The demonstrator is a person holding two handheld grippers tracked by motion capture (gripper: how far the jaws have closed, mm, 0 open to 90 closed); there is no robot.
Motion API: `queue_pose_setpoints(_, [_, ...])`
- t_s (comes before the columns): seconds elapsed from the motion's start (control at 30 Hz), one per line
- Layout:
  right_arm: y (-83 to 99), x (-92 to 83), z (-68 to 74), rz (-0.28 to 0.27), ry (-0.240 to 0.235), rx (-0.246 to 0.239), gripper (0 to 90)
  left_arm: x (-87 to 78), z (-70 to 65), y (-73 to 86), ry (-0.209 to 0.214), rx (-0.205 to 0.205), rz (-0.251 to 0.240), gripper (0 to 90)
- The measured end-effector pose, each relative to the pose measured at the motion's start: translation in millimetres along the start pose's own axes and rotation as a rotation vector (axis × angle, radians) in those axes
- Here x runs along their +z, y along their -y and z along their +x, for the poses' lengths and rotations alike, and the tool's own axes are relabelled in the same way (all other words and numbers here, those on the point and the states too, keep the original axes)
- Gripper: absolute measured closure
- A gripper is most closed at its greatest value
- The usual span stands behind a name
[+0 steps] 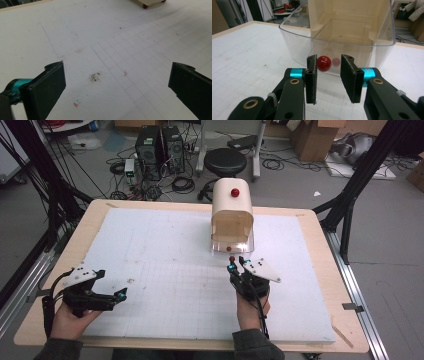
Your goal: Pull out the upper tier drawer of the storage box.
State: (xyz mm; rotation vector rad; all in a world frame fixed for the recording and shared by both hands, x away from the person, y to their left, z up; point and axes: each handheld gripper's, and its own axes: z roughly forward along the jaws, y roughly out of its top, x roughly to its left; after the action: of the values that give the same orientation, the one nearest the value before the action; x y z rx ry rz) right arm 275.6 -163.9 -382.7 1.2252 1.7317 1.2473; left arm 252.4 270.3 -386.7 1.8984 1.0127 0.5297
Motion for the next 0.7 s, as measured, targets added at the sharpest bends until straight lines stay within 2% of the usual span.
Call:
queue_pose_setpoints(0.23, [1.1,-4.5,-5.0,0.009,-0.045,-0.004,56.2,-0.1,0.4,0.2,0.002,0.000,0.001,1.7])
queue_pose_setpoints(0.33, [1.7,-6.6,-10.2,0.019,-0.079,0.009,50.2,0.4,0.3,0.3,0.001,-0.002,-0.001,1.7])
queue_pose_setpoints(0.53, [3.3,-9.3,-19.2,0.041,-0.114,-0.003,45.6,0.8,-0.3,-0.1,0.004,0.000,0.000,1.7])
queue_pose_setpoints(0.7, [2.8,-10.6,-25.8,0.056,-0.154,-0.020,38.2,0.7,0.1,0.5,0.003,-0.006,-0.001,1.7])
